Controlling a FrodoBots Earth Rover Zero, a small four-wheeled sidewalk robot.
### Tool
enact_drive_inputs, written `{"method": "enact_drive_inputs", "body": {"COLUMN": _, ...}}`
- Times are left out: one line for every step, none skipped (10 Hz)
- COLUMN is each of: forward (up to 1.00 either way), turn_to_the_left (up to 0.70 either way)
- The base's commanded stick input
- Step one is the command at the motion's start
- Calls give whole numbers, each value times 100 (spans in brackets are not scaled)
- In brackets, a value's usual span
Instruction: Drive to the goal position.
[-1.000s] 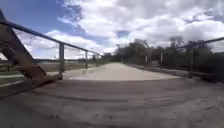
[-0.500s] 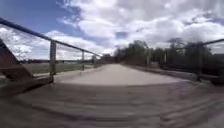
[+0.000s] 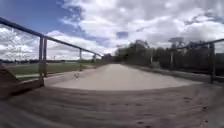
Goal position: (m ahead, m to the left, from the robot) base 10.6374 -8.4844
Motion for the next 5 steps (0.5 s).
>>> {"method": "enact_drive_inputs", "body": {"forward": 100, "turn_to_the_left": -29}}
{"method": "enact_drive_inputs", "body": {"forward": 100, "turn_to_the_left": -4}}
{"method": "enact_drive_inputs", "body": {"forward": 100, "turn_to_the_left": -1}}
{"method": "enact_drive_inputs", "body": {"forward": 100, "turn_to_the_left": 0}}
{"method": "enact_drive_inputs", "body": {"forward": 100, "turn_to_the_left": 0}}
